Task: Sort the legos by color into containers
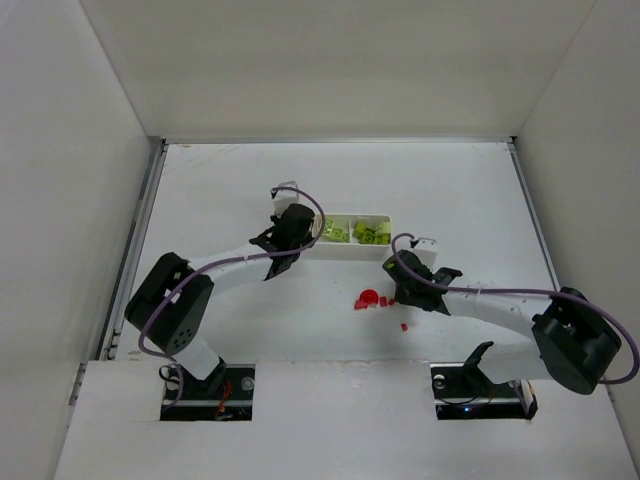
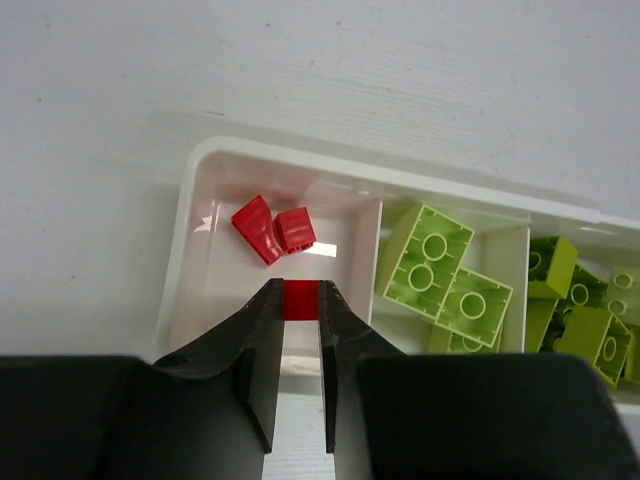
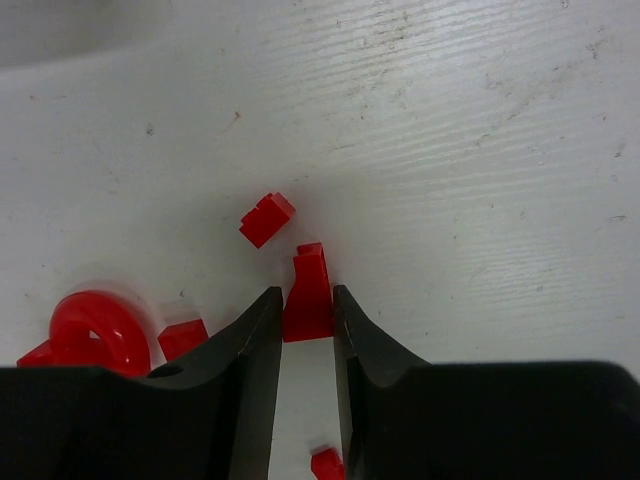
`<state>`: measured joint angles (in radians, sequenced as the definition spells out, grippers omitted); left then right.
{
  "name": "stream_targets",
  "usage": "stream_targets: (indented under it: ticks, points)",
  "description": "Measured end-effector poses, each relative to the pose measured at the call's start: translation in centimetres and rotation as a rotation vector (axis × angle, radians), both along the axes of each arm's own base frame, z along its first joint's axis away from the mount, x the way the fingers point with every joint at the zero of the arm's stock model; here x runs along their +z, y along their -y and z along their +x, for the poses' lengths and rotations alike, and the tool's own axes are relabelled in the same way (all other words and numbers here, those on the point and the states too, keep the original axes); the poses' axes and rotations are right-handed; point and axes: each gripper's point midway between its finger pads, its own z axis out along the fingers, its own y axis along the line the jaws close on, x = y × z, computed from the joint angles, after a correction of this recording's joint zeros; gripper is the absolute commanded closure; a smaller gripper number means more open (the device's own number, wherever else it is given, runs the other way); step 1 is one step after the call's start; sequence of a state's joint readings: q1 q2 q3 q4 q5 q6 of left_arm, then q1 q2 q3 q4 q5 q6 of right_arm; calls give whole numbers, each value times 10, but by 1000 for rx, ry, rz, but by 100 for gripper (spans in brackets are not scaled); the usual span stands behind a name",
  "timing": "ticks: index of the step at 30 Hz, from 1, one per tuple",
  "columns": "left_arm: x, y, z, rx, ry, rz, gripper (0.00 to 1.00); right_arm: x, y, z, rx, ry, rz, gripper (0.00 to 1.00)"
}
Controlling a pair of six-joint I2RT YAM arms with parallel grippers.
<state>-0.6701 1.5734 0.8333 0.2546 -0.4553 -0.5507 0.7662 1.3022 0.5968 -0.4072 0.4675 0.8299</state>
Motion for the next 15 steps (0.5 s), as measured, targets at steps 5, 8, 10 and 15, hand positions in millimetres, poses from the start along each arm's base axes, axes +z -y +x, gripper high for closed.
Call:
stream_targets:
  ticks: [5,8,10,15]
  points:
    - [-7,6,14,-8,-7,16,80,6,-10,0,29,26,25,73]
    - [-14,8,16,-15,-19,34,70,12,-16,-2,44,52,47,73]
    - [-18,8,17,-18,-26,43,64,18,-17,-3,46,72,66,74]
    - [-15,7,17,-18,-21,39,59,40,-20,-1,47,138,124,74]
